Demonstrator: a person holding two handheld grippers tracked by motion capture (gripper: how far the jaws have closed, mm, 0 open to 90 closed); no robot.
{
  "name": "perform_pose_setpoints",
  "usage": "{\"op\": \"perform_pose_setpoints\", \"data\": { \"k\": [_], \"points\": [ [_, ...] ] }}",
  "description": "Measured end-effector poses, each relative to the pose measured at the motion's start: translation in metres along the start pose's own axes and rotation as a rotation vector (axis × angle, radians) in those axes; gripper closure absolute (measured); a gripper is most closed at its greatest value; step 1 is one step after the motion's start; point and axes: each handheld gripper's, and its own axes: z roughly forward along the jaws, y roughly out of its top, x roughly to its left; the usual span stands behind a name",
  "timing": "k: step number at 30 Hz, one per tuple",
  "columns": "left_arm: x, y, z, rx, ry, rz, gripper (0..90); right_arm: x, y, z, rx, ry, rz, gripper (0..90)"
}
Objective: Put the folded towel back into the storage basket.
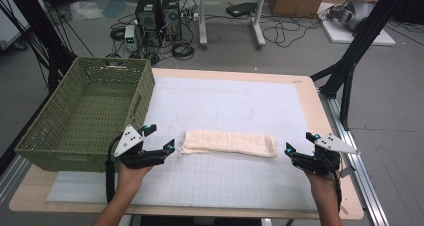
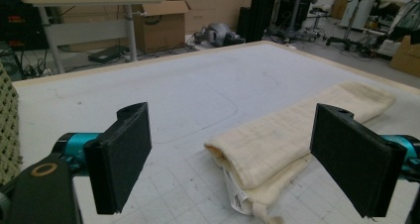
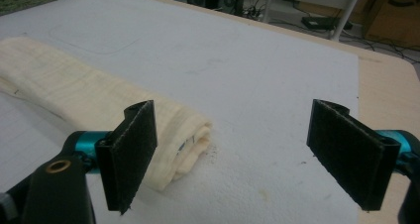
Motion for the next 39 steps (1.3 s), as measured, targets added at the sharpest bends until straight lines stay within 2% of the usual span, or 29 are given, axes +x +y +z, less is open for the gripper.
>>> {"op": "perform_pose_setpoints", "data": {
  "k": [2,6,10,14,15,16,24,26,34,39],
  "points": [
    [0.0002,-0.0001,0.001,0.004,-0.008,-0.002,16.6,0.0007,-0.0008,0.0013,0.006,0.008,-0.002,17.5],
    [0.0003,-0.0008,0.0021,0.019,0.01,0.015,16.6,0.0024,-0.0015,0.0043,-0.003,0.025,-0.004,17.7],
    [0.0017,-0.0004,0.0022,0.018,0.01,0.02,16.6,0.0034,-0.0021,0.0041,-0.003,0.03,-0.002,18.1],
    [0.0016,0.0005,0.0007,0.028,0.006,0.001,16.7,0.0014,-0.0026,0.0025,-0.006,0.03,0.021,18.1],
    [0.001,0.0015,-0.0006,0.015,0.0,-0.021,16.9,0.0006,-0.0031,-0.0006,-0.015,0.028,0.031,18.0],
    [0.0007,0.0022,-0.0006,0.011,-0.01,-0.026,16.9,0.0009,-0.0032,-0.0014,-0.015,0.024,0.033,18.1],
    [-0.0012,0.0032,0.0028,0.023,-0.054,-0.036,16.8,0.0025,-0.0024,-0.0013,-0.01,0.03,0.035,18.1],
    [-0.001,0.0031,0.0031,0.025,-0.057,-0.037,16.9,0.002,-0.0029,0.0,-0.007,0.031,0.023,18.1],
    [-0.0014,0.0034,0.004,0.024,-0.076,-0.055,17.7,0.0017,-0.0036,0.0009,0.0,0.031,0.032,18.1],
    [-0.0026,0.0033,0.005,0.028,-0.08,-0.05,17.8,0.0012,-0.0034,0.0008,-0.004,0.036,0.034,18.1]
  ]
}}
